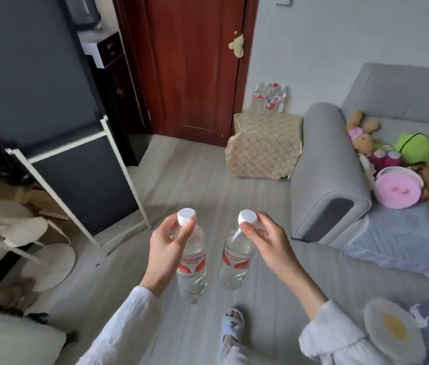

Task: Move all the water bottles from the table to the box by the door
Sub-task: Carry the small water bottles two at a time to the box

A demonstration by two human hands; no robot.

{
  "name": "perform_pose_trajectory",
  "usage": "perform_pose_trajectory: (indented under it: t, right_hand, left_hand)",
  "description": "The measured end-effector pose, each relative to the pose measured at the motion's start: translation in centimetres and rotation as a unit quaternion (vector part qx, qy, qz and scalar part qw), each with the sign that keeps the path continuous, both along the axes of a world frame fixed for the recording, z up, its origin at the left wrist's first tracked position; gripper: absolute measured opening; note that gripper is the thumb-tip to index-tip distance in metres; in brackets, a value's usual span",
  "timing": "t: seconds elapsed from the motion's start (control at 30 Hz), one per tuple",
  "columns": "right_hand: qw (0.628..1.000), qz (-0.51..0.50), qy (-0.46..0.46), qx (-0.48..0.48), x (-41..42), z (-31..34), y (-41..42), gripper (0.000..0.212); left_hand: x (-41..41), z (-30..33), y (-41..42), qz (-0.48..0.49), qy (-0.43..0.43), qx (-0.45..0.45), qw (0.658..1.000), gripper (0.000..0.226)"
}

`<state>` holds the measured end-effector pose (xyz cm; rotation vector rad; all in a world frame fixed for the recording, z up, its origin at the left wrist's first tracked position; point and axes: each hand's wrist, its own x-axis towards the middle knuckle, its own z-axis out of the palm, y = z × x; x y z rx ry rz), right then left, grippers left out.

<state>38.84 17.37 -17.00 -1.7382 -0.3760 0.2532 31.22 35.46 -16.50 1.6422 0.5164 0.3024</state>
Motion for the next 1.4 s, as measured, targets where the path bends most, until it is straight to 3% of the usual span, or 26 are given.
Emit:
perform_pose_trajectory:
  t: [0.2,0.8,1.1,1.4]
  right_hand:
    - [1.000,0.009,-0.007,0.005,13.0,0.2,0.9,0.010]
    - [0.999,-0.009,-0.017,-0.034,47.3,-0.1,3.7,0.015]
    - [0.997,-0.078,-0.014,-0.024,64.4,0.8,6.1,0.017]
    - [0.989,-0.137,-0.017,-0.046,78.7,-0.3,3.0,0.015]
  left_hand:
    - [13.0,0.3,1.3,-0.002,-0.006,0.009,1.000,0.026]
    - [48.5,-1.0,4.5,-0.040,-0.008,-0.016,0.999,0.027]
    - [68.9,-0.6,8.3,-0.109,-0.005,0.006,0.994,0.033]
    - [85.0,-1.6,5.4,-0.168,0.017,0.024,0.985,0.033]
